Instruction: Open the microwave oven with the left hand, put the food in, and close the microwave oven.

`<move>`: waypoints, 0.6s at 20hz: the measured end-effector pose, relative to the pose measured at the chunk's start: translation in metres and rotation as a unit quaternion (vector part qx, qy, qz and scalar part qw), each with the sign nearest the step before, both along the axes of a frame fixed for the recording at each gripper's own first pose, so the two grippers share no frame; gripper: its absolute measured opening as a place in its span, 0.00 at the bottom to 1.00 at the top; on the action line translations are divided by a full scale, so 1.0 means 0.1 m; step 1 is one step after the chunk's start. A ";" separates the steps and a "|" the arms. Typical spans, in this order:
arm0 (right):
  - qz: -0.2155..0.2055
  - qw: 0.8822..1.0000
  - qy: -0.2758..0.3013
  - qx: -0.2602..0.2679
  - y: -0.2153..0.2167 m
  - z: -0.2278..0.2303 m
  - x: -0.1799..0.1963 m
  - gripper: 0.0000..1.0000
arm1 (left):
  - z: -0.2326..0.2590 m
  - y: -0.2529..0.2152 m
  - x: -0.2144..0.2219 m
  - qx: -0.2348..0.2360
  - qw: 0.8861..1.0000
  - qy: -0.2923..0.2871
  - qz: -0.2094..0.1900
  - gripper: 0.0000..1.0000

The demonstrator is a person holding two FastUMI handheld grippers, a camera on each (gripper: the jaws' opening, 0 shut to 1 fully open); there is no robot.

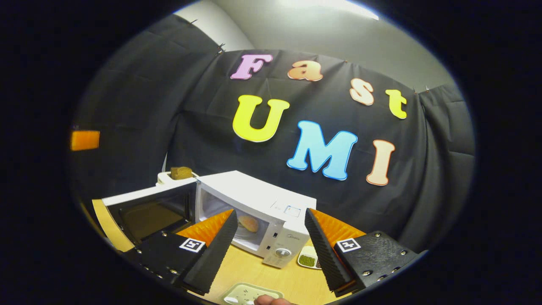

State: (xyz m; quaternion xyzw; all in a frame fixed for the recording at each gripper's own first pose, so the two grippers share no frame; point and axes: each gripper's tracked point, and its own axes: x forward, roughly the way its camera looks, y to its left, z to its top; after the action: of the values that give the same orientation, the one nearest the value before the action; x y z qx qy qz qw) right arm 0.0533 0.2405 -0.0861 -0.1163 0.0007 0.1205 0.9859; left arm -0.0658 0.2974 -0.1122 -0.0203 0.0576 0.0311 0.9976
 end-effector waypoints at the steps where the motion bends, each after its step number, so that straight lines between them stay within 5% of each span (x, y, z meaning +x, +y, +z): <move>1: -0.006 1.000 -0.004 0.025 -0.07 0.13 -0.10 0.97 | 0.01 0.01 0.00 0.001 1.000 -0.002 -0.002 0.99; 5: -0.049 0.994 -0.038 0.093 -0.36 0.63 -0.30 0.96 | 0.10 -0.04 0.04 0.009 1.000 -0.008 -0.019 0.96; 12: -0.058 0.989 -0.072 0.118 -0.54 0.99 -0.42 0.97 | 0.13 0.07 0.07 0.032 0.999 -0.009 -0.016 0.94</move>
State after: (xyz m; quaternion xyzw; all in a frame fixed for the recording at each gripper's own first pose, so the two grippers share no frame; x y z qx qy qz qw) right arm 0.0117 0.1864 0.0128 -0.0078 -0.0776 0.0533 0.9955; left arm -0.0590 0.3041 -0.0991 0.0121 0.0476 0.0165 0.9987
